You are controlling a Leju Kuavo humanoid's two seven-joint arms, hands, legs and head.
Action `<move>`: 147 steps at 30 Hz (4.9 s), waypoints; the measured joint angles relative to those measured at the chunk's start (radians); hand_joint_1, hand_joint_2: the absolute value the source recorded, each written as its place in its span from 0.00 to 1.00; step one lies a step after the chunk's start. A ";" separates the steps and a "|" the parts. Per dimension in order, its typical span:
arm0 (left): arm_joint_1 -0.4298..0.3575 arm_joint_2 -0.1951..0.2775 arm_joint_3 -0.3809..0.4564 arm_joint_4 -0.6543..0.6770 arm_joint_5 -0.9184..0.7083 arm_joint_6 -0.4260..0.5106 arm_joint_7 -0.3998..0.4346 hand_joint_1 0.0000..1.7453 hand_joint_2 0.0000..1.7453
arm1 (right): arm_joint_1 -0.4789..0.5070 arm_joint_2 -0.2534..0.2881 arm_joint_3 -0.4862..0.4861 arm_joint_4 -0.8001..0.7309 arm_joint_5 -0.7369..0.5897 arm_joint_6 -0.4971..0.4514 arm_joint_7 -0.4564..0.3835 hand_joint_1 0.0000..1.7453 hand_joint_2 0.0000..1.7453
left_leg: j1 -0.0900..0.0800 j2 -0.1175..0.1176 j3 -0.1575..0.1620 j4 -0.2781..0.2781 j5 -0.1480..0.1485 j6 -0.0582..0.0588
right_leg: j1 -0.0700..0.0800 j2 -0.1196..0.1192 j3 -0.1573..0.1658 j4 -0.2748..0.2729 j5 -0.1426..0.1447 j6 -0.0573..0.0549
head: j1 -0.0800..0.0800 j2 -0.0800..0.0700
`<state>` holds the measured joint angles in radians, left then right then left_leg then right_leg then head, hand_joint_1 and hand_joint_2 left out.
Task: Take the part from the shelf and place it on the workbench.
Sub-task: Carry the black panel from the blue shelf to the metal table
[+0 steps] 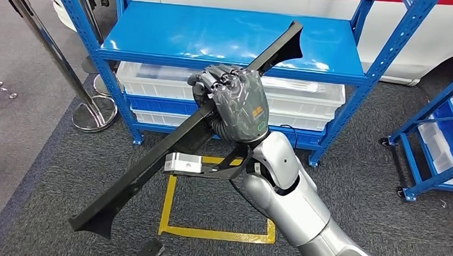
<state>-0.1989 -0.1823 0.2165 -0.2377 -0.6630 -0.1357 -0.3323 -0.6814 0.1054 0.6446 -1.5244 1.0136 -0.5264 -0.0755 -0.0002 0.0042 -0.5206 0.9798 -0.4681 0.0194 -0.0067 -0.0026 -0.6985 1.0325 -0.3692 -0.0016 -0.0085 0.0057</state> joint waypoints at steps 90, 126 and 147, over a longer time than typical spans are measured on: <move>-0.023 0.007 -0.041 -0.010 -0.011 -0.033 -0.031 0.00 1.00 | -0.054 0.011 -0.013 0.025 -0.170 0.134 -0.035 1.00 1.00 | -0.002 0.000 0.022 0.008 -0.040 -0.010 | 0.006 -0.007 0.017 -0.007 -0.002 -0.006 | 0.000 0.000; -0.034 0.014 -0.049 -0.010 0.002 -0.015 -0.074 0.00 1.00 | -0.037 -0.062 0.033 -0.098 -0.080 0.097 -0.089 1.00 1.00 | 0.000 -0.002 -0.048 -0.008 0.042 0.024 | 0.000 -0.006 0.025 0.186 -0.210 0.007 | 0.002 0.000; -0.030 0.012 -0.051 -0.010 0.003 -0.015 -0.066 0.00 1.00 | -0.030 -0.072 0.029 -0.094 -0.058 0.092 -0.080 1.00 1.00 | 0.009 0.032 -0.152 0.150 0.023 -0.031 | -0.009 -0.069 0.097 0.024 -0.120 -0.014 | -0.001 0.000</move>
<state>-0.2284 -0.1698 0.1654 -0.2472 -0.6604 -0.1512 -0.3979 -0.7117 0.0335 0.6735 -1.6179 0.9553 -0.4347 -0.1557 0.0084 0.0365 -0.6725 1.1299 -0.4451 -0.0112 -0.0157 -0.0713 -0.6016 1.0568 -0.4891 -0.0157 -0.0099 0.0057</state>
